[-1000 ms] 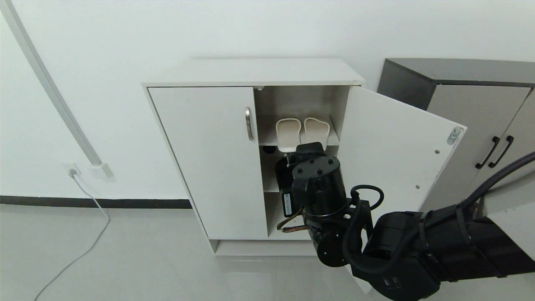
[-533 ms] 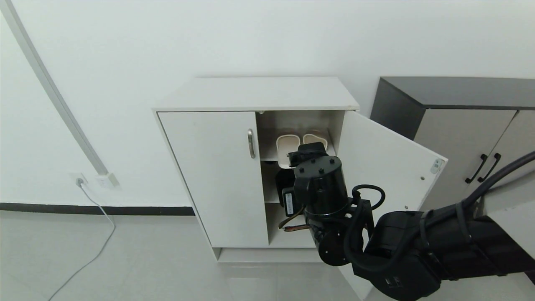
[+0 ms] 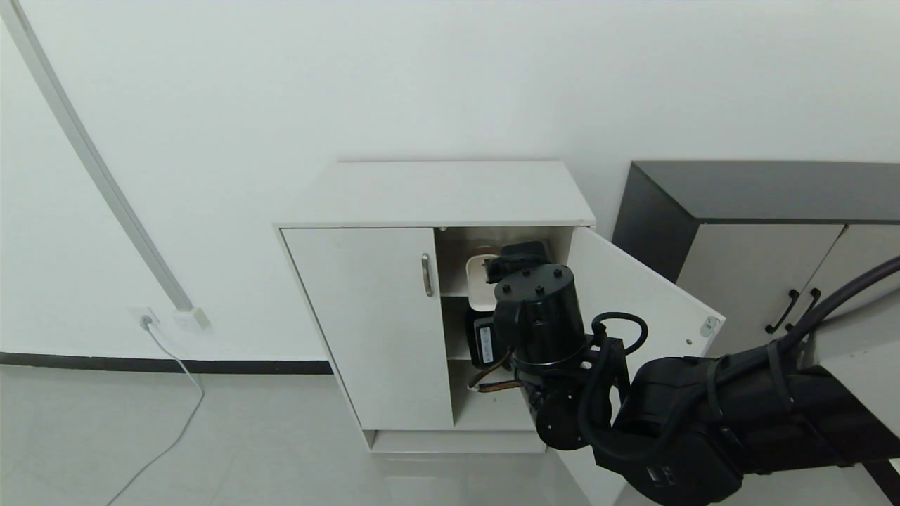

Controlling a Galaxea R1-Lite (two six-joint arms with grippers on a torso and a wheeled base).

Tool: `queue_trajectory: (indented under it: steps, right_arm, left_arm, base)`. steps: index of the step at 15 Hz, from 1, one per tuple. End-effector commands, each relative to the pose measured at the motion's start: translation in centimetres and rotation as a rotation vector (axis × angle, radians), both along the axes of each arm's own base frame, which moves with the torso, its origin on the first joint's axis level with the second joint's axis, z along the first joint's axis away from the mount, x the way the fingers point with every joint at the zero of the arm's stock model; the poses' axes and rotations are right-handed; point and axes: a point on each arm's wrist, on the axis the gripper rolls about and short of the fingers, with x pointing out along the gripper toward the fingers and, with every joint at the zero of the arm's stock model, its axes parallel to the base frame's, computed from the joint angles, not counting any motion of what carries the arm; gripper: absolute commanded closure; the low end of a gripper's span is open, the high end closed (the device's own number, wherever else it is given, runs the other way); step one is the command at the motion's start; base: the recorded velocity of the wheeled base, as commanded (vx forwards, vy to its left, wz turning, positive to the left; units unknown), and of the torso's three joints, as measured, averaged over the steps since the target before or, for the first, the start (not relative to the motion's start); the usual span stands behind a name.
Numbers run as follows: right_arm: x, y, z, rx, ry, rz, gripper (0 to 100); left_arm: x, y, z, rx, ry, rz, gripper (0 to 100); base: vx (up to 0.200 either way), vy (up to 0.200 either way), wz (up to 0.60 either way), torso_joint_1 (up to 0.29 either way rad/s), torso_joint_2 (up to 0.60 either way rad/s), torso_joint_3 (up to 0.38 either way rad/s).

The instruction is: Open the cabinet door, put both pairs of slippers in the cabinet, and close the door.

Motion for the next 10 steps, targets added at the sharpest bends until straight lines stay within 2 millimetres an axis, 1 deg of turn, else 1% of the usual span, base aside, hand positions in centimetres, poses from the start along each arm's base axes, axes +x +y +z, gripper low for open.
queue_trajectory:
  steps: [1,8,10]
  right_arm:
    - [-0.08,-0.09,-0.1,-0.004,0.002,0.001,100]
    - [-0.14,-0.22,-0.37,-0.01,0.011,0.021,100]
    - [-0.15,-0.23,-0.41,-0.011,0.012,0.021,100]
  left_arm:
    - [0.01,0.0,0.01,0.0,0.001,0.0,100]
    - [0.02,0.0,-0.03,0.0,0.003,0.0,100]
    - [0.01,0.0,0.01,0.0,0.001,-0.001,100]
  base:
    - [0.0,0.0,0.0,0.237,-0.55,-0.32]
    - [0.0,0.0,0.0,0.253,-0.58,-0.319]
    - [0.0,0.0,0.0,0.202,-0.44,-0.244]
